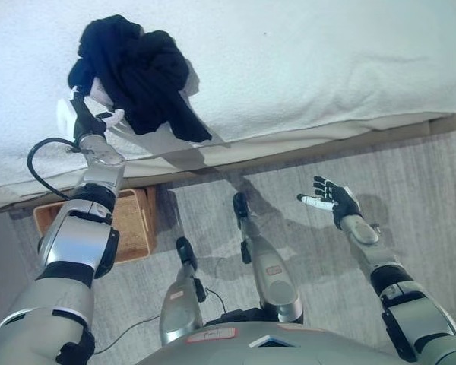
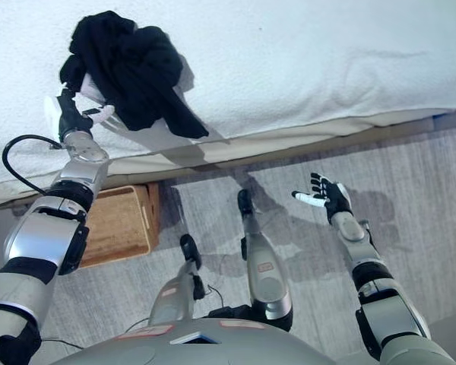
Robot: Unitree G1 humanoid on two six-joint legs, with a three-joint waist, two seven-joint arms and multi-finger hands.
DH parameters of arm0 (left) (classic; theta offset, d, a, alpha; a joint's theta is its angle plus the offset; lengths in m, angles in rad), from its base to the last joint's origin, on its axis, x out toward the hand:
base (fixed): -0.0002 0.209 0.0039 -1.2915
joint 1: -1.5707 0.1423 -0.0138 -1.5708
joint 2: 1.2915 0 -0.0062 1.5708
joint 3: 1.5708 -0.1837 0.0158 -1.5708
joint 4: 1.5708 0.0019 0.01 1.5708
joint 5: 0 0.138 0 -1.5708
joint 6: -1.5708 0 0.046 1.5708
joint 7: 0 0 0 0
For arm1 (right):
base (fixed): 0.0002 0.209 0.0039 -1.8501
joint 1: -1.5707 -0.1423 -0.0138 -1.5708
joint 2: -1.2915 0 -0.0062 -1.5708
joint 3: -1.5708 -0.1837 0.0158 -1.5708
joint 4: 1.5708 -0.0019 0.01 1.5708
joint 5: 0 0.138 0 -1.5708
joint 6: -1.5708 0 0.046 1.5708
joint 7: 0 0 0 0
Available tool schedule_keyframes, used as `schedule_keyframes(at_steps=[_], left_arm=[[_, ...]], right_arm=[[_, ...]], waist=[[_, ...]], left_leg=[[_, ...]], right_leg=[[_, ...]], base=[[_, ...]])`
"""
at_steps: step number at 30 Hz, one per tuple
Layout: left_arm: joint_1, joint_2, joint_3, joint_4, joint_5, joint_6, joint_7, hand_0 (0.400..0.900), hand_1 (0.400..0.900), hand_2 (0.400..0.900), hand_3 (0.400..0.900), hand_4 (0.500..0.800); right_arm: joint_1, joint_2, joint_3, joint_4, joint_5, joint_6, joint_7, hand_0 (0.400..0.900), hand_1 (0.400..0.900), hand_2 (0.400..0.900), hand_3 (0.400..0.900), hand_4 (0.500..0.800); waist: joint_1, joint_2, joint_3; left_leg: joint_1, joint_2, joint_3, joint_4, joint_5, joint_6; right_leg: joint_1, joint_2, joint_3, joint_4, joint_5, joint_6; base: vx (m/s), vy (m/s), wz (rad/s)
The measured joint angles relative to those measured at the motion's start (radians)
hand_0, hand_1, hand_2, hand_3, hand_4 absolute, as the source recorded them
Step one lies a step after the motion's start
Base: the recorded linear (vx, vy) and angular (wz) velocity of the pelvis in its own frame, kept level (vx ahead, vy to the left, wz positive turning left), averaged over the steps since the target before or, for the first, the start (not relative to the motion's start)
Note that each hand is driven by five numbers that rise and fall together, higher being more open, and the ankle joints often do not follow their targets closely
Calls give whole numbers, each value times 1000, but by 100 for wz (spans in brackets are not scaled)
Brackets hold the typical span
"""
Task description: Put the clothes on the bed into the basket.
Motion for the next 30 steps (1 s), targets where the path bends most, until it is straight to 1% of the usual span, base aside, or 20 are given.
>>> schedule_keyframes(at_steps=[4, 6, 9, 13, 16, 18, 21, 24, 25, 26, 27, 30], left_arm=[[-12, 2, -5, 15, -9, -1, -36, 900, 900, 900, 900, 800], [-28, 8, -5, 38, -38, -1, -49, 900, 900, 900, 900, 800], [-45, 19, -4, 43, -66, -1, -72, 900, 900, 900, 900, 800], [-70, 30, -5, 45, -76, -1, -83, 900, 900, 900, 900, 800], [-74, 66, -8, 55, -76, -1, -89, 900, 900, 900, 900, 800], [-94, 82, -18, 75, -76, -1, -98, 900, 900, 900, 900, 800], [-109, 105, -17, 91, -75, 0, -100, 900, 900, 900, 900, 800], [-121, 128, -18, 118, -74, -1, -100, 900, 900, 900, 900, 800], [-131, 131, -22, 133, -71, 1, -100, 639, 639, 639, 639, 644], [-136, 133, -25, 146, -66, 3, -100, 471, 471, 471, 471, 542], [-136, 137, -26, 154, -65, 10, -100, 400, 400, 400, 400, 500], [-143, 166, -24, 170, -64, 14, -97, 400, 400, 400, 400, 500]], right_arm=[[6, -1, 1, -13, -1, 1, 0, 900, 900, 900, 900, 800], [13, -4, 2, -46, -1, 0, 1, 900, 900, 900, 900, 800], [18, -7, 3, -99, -1, -1, 2, 900, 900, 900, 900, 800], [41, -28, 12, -178, -2, -14, 2, 900, 900, 900, 900, 800], [47, -32, 13, -217, -2, -19, 3, 900, 900, 900, 900, 800], [60, -46, 13, -245, -2, -25, 4, 900, 900, 900, 900, 800], [73, -63, 13, -279, -4, -30, 5, 900, 900, 900, 900, 800], [80, -75, 13, -314, -6, -33, 6, 900, 900, 900, 900, 800], [82, -80, 13, -326, -6, -34, 8, 900, 900, 900, 900, 800], [85, -86, 13, -340, -7, -34, 9, 900, 900, 900, 900, 800], [88, -92, 13, -354, -7, -36, 10, 900, 900, 900, 900, 800], [93, -108, 12, -385, -12, -40, 12, 900, 900, 900, 900, 800]], waist=[[-7, -7, -6], [-17, -8, -21], [-25, -14, -26], [-32, -14, -26], [-51, -14, -26], [-53, -15, -26], [-53, -16, -34], [-55, -16, -41], [-54, -16, -43], [-54, -16, -49], [-54, -16, -64], [-57, -16, -71]], left_leg=[[-14, 10, 12, 0, 0, 0], [-40, 14, 20, 0, 0, 0], [-62, 18, 41, 0, 0, -1], [-89, 24, 62, 0, -1, -8], [-107, 31, 65, 0, -1, -15], [-122, 33, 70, 0, -2, -20], [-143, 39, 87, -1, -4, -30], [-159, 47, 99, 0, -5, -38], [-161, 51, 104, -1, -6, -41], [-165, 53, 109, -1, -7, -45], [-172, 54, 115, -1, -7, -47], [-178, 61, 121, -1, -8, -56]], right_leg=[[-23, 14, 9, 4, 2, 1], [-56, 19, 15, 9, 7, -1], [-92, 31, 35, 16, 11, -2], [-137, 44, 52, 28, 12, -2], [-158, 51, 52, 31, 12, -2], [-177, 55, 57, 32, 13, -1], [-206, 64, 67, 32, 13, -1], [-229, 77, 76, 32, 19, 7], [-233, 81, 79, 32, 19, 7], [-239, 84, 83, 32, 19, 7], [-251, 87, 90, 32, 19, 7], [-259, 96, 92, 31, 18, 8]], base=[[-31, -15, -18], [-28, -12, -20], [-16, -8, -23], [-7, -21, -14], [7, -25, -12], [6, -12, -17], [23, -4, -21], [16, 9, -18], [16, 31, -14], [14, 23, -9], [8, 13, -6], [8, 6, -2]])
